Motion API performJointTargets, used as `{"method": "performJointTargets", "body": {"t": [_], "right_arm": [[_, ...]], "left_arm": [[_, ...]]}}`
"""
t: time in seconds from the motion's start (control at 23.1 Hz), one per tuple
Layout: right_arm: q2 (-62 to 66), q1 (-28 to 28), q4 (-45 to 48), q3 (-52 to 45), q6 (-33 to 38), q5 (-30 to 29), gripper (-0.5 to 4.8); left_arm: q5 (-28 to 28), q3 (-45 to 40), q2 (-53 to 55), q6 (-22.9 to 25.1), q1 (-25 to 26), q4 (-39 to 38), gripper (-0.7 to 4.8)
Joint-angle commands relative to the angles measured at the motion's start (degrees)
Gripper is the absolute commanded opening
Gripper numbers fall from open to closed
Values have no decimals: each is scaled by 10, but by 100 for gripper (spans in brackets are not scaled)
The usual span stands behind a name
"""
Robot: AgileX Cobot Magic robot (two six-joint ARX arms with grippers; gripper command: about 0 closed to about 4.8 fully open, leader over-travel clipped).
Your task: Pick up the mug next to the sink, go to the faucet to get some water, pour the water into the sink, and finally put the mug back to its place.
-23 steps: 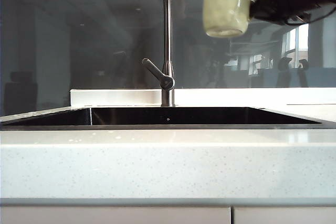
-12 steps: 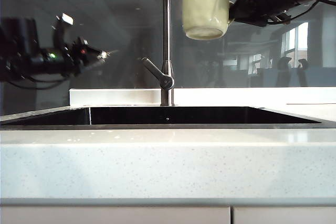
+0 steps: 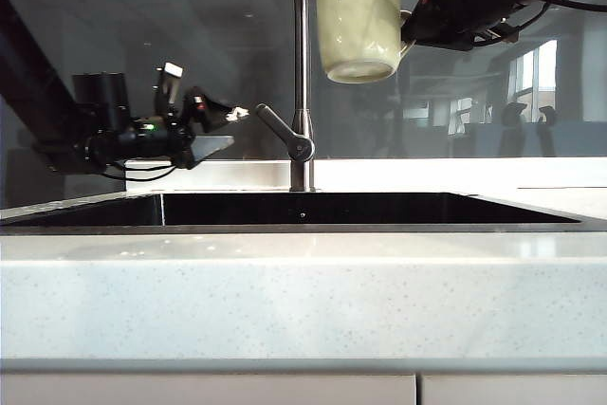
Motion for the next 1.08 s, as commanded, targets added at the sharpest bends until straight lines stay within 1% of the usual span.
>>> {"method": "performJointTargets", "body": {"t": [0.04,0.13,0.26,0.35,0.43,0.52,0.65,0.78,0.95,0.99,1.08], "right_arm": [[-6,0,35,9,6,5,-5],[-6,0,36,13,6,9,-5],[-4,0,35,26,7,9,-5],[3,5,34,40,7,10,-5],[29,12,20,75,7,10,-5],[55,25,-8,113,7,9,-5],[89,37,-23,154,7,11,-5],[116,48,-26,187,7,21,-5],[153,60,-26,237,7,24,-5],[169,66,-27,260,7,36,-5],[187,67,-28,288,7,38,-5]], "left_arm": [[-8,4,-5,2,-11,26,479],[-7,4,-5,2,-16,38,479],[-10,4,-5,2,-18,35,479],[-21,4,-5,3,-19,34,479],[-45,6,-5,20,-22,37,479],[-41,9,-5,23,-25,38,479],[-24,15,-5,26,-30,38,479],[-20,16,-5,22,-35,52,479],[-9,22,-5,28,-48,47,479],[-10,22,-5,30,-54,49,479],[-15,22,-5,30,-56,51,479]]}}
